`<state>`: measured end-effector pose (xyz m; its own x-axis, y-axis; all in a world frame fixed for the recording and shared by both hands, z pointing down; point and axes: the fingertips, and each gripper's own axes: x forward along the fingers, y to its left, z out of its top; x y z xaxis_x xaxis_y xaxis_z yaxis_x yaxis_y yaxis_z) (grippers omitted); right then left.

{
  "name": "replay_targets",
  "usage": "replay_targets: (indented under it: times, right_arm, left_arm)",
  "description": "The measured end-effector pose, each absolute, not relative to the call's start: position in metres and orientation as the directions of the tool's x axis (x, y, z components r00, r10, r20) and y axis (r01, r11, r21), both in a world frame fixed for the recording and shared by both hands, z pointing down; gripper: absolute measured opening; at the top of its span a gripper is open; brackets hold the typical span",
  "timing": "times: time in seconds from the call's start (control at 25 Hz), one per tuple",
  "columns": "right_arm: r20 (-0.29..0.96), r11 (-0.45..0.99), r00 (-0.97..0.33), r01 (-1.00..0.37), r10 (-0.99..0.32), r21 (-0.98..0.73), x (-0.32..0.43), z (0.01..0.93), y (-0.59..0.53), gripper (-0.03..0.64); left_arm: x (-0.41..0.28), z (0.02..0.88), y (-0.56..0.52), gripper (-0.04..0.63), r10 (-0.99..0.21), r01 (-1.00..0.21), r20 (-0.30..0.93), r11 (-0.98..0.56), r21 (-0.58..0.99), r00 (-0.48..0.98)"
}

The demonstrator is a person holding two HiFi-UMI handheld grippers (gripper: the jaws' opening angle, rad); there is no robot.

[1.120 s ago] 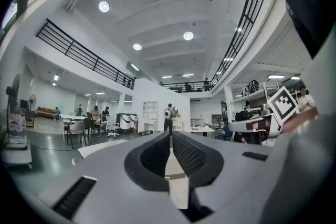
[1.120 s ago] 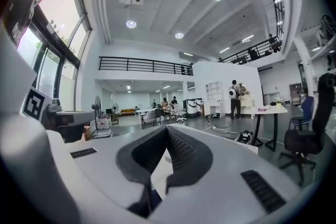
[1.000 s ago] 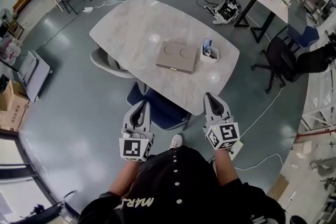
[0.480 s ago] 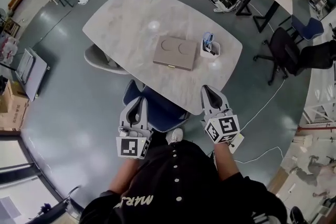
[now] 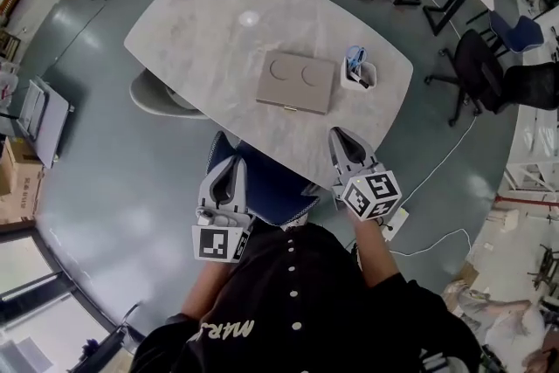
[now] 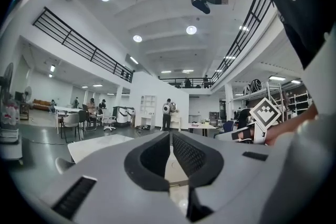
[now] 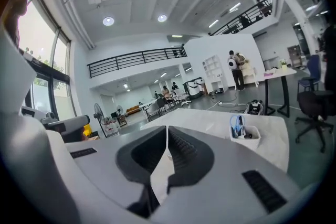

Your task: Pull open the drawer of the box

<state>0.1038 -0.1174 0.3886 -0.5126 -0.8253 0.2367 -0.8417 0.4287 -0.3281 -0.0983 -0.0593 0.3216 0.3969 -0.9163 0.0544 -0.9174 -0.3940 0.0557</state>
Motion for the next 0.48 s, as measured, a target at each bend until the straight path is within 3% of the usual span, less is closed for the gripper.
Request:
replay_targets:
  times: [0.12, 0.24, 0.48]
  right_arm:
    - [0.282, 0.408, -0.541, -0.814, -0.793, -0.415, 0.091, 0.420, -0.134, 0.002]
    - [0.330, 0.374, -0.571, -0.781, -0.752, -0.501, 0.076, 0.457, -0.151, 0.074]
    - [0.423, 0.271, -0.616, -0.726, -0.665, -0.632, 0.050, 0.545, -0.181, 0.094]
  left_arm:
    - [-0.099, 0.334, -0.069, 0.025, -0.906, -0.908, 0.073, -0.411, 0.083, 0.417]
    - [-0.096, 0.348, -0.077, 0.025, -0.890, -0.893, 0.097, -0.433, 0.120, 0.445]
    - [-0.085, 0.375, -0.096, 0.025, -0.860, -0.858, 0.102, -0.475, 0.198, 0.500]
